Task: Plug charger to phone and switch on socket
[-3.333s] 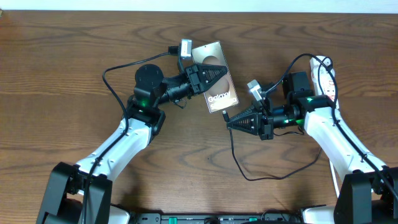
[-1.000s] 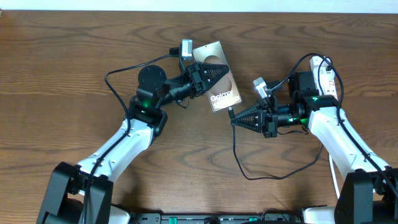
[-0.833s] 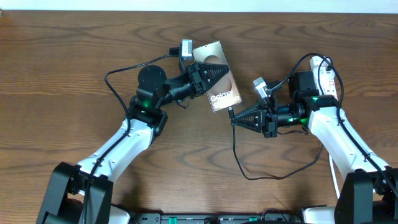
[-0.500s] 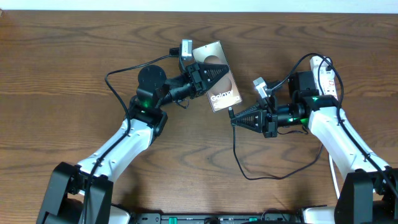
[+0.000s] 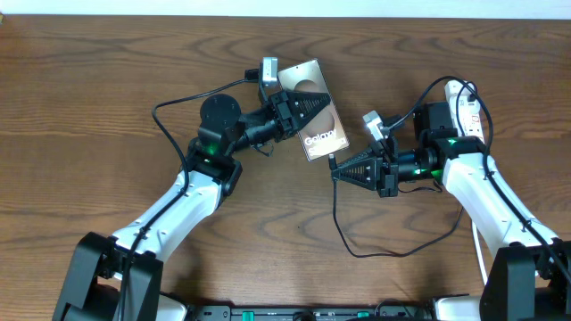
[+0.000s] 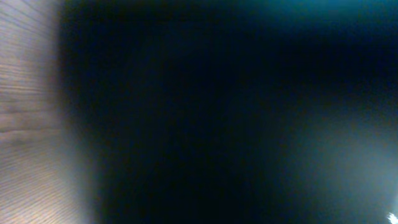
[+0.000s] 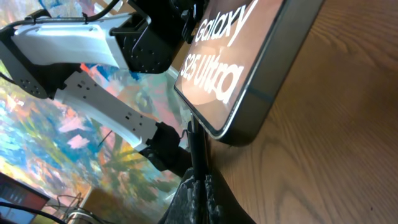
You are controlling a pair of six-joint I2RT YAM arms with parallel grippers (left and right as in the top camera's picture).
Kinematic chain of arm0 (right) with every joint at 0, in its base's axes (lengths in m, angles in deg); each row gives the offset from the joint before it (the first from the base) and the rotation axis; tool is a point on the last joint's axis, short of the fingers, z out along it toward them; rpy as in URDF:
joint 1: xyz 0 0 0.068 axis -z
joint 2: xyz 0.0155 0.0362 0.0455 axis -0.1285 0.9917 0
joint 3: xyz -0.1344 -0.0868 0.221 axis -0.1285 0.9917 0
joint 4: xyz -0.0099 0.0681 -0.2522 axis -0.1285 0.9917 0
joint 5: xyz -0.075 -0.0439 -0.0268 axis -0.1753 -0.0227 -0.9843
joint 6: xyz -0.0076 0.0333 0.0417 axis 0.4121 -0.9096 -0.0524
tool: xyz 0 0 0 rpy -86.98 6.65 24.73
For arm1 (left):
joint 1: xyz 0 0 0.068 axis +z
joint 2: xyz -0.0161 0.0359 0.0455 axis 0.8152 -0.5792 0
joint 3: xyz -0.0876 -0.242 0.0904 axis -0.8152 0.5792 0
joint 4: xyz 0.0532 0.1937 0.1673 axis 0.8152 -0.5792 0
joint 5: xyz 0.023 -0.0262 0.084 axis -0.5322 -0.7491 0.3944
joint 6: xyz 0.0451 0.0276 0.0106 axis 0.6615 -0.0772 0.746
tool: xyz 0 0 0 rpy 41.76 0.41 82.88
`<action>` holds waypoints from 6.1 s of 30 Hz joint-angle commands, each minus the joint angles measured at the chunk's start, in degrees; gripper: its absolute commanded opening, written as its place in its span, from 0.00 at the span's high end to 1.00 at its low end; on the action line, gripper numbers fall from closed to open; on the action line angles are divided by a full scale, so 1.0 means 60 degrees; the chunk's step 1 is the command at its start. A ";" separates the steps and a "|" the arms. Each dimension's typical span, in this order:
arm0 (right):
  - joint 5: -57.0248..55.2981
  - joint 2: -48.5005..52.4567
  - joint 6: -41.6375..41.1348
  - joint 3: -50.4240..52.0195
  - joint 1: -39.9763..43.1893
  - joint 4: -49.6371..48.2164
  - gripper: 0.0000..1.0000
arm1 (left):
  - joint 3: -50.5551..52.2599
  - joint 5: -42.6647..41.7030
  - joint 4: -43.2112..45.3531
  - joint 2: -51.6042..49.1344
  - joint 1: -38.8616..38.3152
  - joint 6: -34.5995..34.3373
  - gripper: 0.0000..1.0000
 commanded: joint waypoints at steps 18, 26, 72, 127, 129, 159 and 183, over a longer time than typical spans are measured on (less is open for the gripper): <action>0.0284 -0.0131 -0.1807 0.0025 0.0033 -0.0739 0.99 | -0.0164 -0.0969 0.0164 0.0080 -0.0084 0.1035 0.92; 0.0288 -0.0131 -0.2623 0.0025 0.0029 -0.1421 0.99 | -0.0164 -0.1155 0.0164 0.0080 -0.0084 0.1432 0.92; 0.0299 -0.0135 -0.2871 0.0025 -0.0444 -0.1351 0.99 | -0.0164 -0.0259 0.0637 0.0080 -0.0018 0.1963 0.93; 0.0288 -0.0135 -0.2943 0.0025 -0.0106 -0.1752 0.99 | -0.0164 -0.0831 0.0546 0.0080 0.0076 0.1854 0.92; 0.0291 -0.0135 -0.2947 0.0025 -0.0102 -0.1774 0.99 | -0.0164 -0.0831 0.0546 0.0080 0.0066 0.1861 0.93; -0.1894 -0.0135 -0.4364 0.0025 -0.0106 -0.2419 0.99 | -0.0164 -0.1082 0.0149 0.0080 0.0011 0.2936 0.93; -1.4335 -0.0127 -0.6819 0.0066 -0.0433 -0.0022 0.99 | -0.0138 0.2244 -0.8546 0.0073 0.0732 0.7362 0.93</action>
